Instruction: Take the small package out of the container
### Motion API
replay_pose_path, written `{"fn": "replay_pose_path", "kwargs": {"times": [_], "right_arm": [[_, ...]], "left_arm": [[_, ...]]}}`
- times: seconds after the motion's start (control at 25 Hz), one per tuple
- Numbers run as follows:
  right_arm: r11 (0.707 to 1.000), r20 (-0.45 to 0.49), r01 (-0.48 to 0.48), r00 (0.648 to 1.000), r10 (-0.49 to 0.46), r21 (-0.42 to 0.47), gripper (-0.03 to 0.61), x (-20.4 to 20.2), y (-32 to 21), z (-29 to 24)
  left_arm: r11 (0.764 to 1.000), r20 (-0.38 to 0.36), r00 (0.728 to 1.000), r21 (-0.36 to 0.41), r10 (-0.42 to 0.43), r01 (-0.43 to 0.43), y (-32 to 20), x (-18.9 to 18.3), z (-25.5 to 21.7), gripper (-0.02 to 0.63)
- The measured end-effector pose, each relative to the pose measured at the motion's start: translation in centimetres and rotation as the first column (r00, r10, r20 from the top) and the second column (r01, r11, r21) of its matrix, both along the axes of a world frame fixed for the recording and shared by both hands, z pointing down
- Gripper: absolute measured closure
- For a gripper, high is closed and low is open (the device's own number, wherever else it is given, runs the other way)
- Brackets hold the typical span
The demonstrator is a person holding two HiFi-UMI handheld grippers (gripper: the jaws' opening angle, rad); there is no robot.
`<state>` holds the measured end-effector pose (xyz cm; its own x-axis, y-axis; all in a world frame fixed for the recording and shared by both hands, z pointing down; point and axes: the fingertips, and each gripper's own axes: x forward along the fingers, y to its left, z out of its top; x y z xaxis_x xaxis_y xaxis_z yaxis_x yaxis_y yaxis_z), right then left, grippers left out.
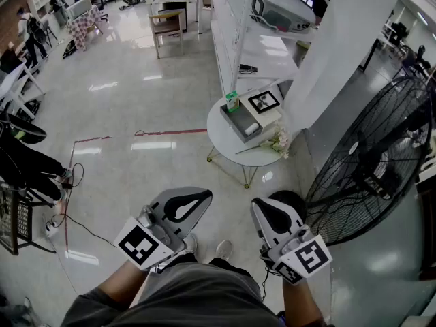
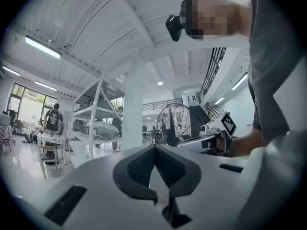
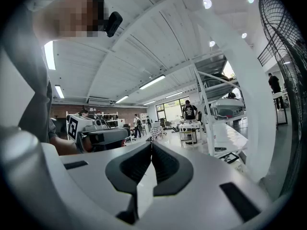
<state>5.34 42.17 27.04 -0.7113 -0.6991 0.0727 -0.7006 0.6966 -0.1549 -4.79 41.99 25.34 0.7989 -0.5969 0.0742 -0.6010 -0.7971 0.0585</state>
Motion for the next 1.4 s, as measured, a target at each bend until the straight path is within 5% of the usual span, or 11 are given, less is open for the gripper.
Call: {"fn": "replay_pose_path", "kwargs": {"times": [1.4], "right_arm": [[0.995, 0.02, 0.104, 0.994, -0.104, -0.01, 0.554, 3.0, -0.3, 1.9]], "left_arm": [[0.996, -0.012, 0.996, 0.015, -0.089, 0.089, -0.4, 3.8, 1.6, 0.6]]}}
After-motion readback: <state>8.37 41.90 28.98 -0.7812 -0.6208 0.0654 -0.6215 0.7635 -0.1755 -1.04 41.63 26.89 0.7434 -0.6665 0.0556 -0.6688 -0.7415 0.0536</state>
